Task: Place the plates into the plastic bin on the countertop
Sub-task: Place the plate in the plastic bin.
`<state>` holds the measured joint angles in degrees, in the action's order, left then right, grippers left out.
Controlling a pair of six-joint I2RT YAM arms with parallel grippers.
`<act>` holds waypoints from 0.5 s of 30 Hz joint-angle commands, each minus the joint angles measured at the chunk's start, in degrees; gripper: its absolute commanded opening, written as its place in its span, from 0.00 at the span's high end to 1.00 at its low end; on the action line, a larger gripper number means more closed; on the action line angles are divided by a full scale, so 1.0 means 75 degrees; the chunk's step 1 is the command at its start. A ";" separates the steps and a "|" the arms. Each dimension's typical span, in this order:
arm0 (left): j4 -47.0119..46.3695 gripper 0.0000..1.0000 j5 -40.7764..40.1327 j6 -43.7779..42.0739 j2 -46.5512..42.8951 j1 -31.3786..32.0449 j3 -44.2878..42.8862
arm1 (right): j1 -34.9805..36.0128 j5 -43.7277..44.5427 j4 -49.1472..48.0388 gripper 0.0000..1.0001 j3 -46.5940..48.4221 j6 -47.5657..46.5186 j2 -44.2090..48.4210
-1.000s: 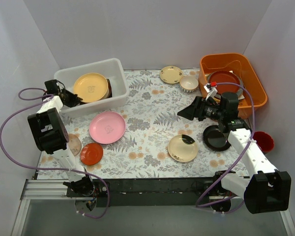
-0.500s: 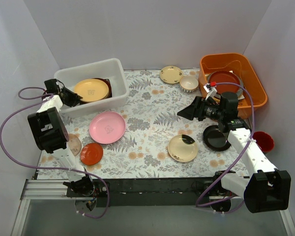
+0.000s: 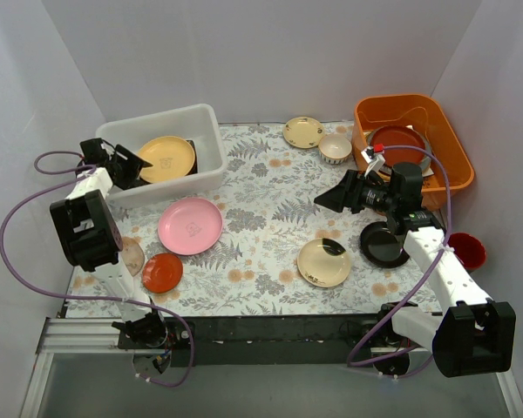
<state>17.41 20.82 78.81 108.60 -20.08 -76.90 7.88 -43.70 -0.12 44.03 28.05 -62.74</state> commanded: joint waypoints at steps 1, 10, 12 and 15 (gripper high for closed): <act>-0.0013 0.35 -0.0116 -0.0019 -0.0557 -0.0077 -0.0234 | -0.0043 -0.0126 -0.0335 0.12 -0.0011 -0.0119 0.0057; 0.0093 0.29 -0.0057 0.0004 -0.1190 -0.0077 -0.0632 | -0.0043 -0.0220 -0.0359 0.12 -0.0058 -0.0061 0.0045; 0.0093 0.25 0.0060 -0.0007 -0.1412 -0.0077 -0.0726 | -0.0031 -0.0173 -0.0324 0.12 -0.0070 -0.0084 0.0057; 0.0093 0.22 0.0224 -0.0043 -0.1623 -0.0077 -0.0937 | -0.0019 -0.0114 -0.0277 0.12 -0.0070 -0.0096 0.0068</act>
<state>18.06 20.62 79.05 102.54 -20.38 -80.23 7.88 -43.94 -0.14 44.01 28.08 -62.74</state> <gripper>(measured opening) 0.770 0.885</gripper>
